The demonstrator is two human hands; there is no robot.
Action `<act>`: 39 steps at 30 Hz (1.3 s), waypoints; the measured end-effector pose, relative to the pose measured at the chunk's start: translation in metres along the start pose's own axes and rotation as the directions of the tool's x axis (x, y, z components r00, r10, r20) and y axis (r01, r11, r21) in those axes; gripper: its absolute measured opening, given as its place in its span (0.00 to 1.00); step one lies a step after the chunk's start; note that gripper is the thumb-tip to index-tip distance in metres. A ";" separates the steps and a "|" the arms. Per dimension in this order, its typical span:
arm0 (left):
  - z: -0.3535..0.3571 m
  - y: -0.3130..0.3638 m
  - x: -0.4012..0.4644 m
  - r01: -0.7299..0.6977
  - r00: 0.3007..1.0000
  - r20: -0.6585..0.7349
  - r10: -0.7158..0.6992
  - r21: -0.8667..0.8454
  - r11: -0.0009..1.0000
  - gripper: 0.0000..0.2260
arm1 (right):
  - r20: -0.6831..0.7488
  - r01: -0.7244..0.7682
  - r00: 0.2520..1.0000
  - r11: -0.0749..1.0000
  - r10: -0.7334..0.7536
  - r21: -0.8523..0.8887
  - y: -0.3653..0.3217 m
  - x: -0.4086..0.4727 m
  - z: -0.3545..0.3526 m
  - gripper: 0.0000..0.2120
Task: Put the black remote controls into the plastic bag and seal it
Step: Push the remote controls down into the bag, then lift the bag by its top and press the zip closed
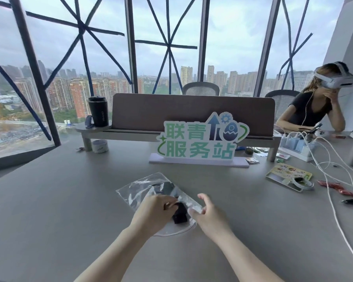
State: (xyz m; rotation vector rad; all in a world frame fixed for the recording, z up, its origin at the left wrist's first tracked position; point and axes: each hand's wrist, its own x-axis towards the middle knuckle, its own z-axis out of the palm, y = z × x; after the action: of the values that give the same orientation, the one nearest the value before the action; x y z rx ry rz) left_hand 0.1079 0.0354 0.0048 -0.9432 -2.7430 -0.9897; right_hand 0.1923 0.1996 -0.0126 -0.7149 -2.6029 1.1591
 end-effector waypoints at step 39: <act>-0.115 0.056 0.025 -0.042 0.983 -0.167 -0.073 -0.598 0.800 0.02 | -0.448 0.039 0.885 0.980 -0.124 -0.194 -0.109 -0.040 -0.176 0.11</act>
State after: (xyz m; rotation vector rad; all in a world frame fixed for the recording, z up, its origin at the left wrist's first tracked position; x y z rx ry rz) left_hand 0.1051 0.0128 0.1327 -0.8265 -2.3039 -1.9118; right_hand 0.2538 0.2304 0.1865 -0.7919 -2.3185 0.6330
